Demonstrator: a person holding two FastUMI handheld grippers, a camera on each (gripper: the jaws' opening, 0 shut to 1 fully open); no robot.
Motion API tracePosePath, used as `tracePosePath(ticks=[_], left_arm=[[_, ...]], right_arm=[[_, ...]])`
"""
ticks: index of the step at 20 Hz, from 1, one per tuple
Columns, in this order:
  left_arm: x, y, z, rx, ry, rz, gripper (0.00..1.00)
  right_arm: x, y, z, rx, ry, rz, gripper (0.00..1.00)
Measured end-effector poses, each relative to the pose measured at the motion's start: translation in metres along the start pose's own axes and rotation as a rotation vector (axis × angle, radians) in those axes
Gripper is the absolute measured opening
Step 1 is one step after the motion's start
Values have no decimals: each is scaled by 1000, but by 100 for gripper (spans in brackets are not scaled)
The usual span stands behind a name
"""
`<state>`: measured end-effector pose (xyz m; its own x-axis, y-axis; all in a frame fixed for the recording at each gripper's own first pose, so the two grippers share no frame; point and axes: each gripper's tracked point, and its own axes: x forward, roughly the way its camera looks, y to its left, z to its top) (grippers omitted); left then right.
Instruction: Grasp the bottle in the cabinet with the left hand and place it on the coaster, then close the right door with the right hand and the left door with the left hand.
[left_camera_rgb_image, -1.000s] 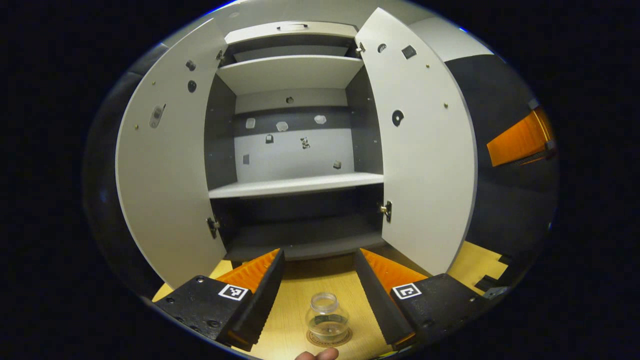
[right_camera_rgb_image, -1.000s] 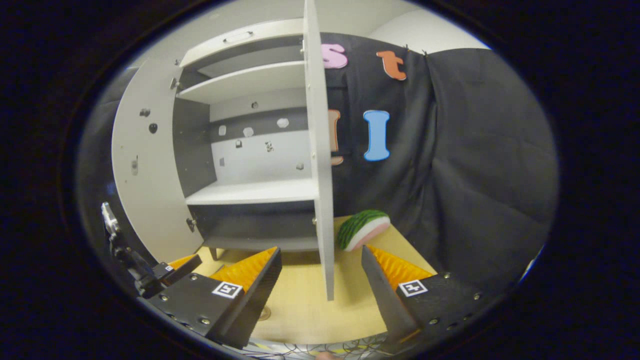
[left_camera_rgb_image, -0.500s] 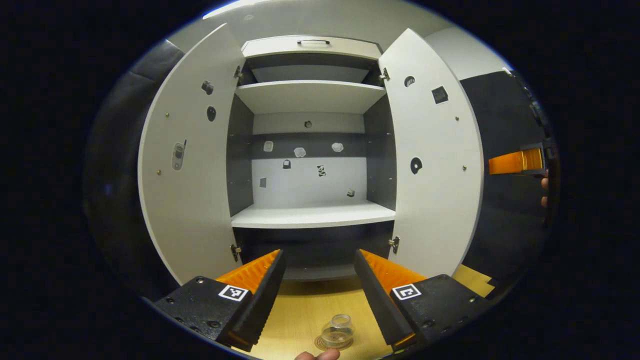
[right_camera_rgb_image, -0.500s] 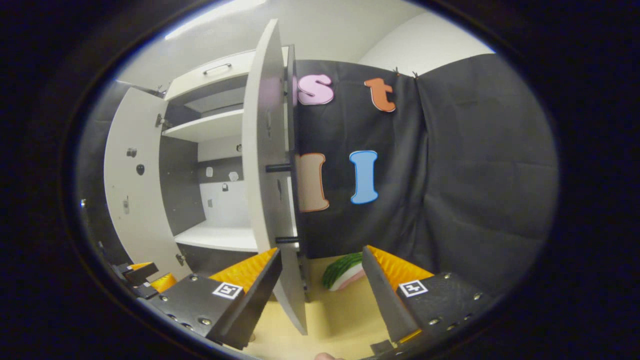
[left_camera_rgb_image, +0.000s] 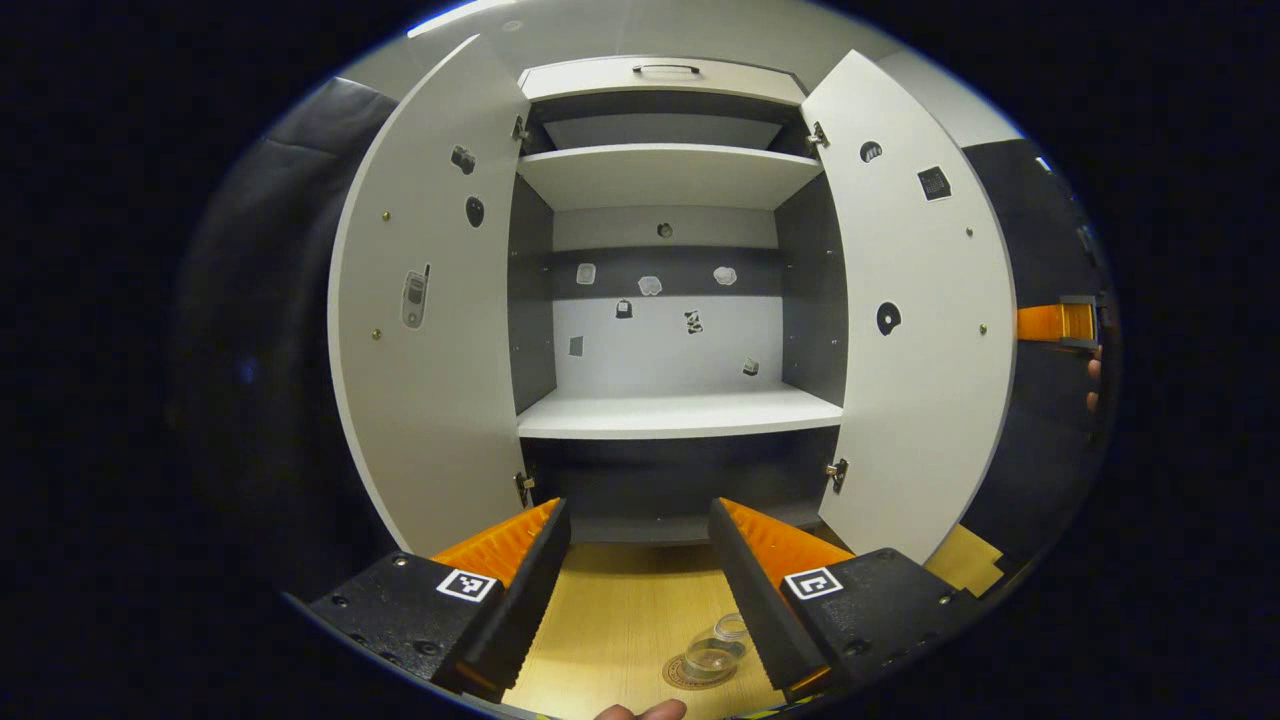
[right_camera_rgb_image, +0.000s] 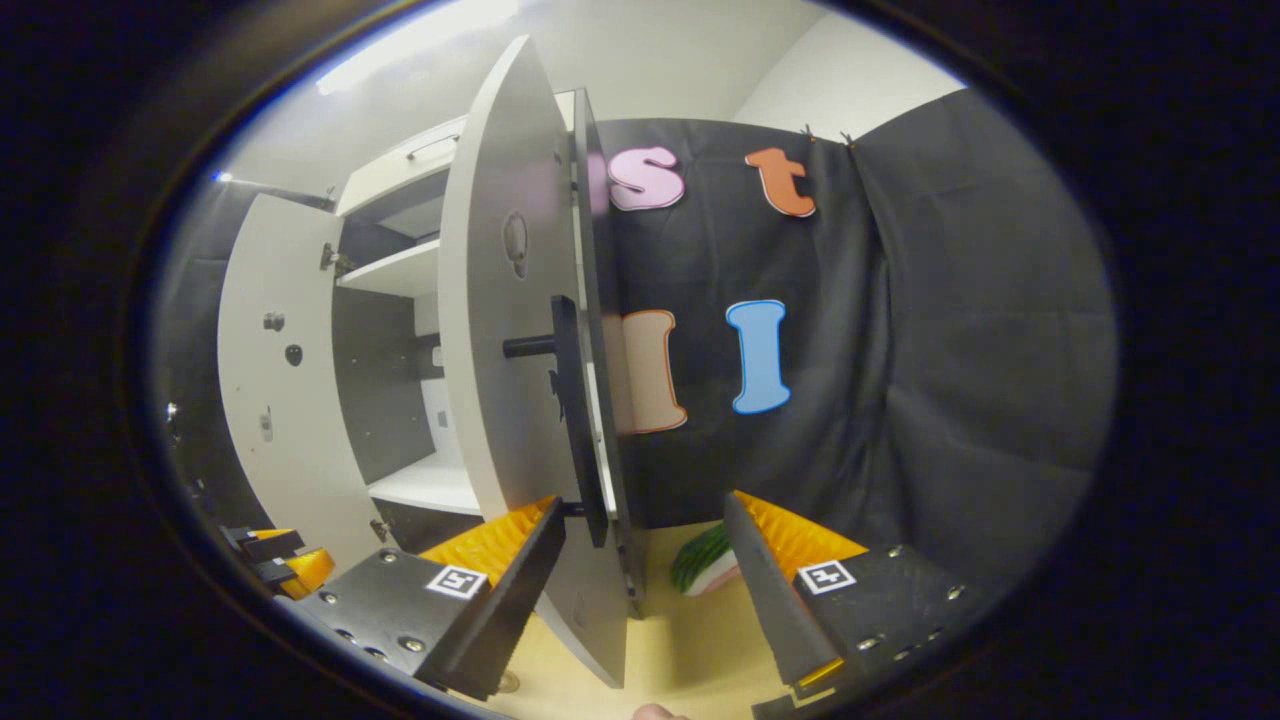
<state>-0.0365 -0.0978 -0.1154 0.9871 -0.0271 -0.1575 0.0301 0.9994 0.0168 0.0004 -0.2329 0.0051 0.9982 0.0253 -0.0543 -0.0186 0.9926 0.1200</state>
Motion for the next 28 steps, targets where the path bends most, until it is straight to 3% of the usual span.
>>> tracePosePath(ticks=[4,13,28], left_arm=[[-5,5,-2,3,1,6,89],[-17,40,-10,-24,22,76,89],[-40,109,2,-52,-16,215,89]], right_arm=[[1,10,1,-52,-7,27,92],[15,69,-8,-27,18,173,96],[29,97,-19,-45,15,220,93]])
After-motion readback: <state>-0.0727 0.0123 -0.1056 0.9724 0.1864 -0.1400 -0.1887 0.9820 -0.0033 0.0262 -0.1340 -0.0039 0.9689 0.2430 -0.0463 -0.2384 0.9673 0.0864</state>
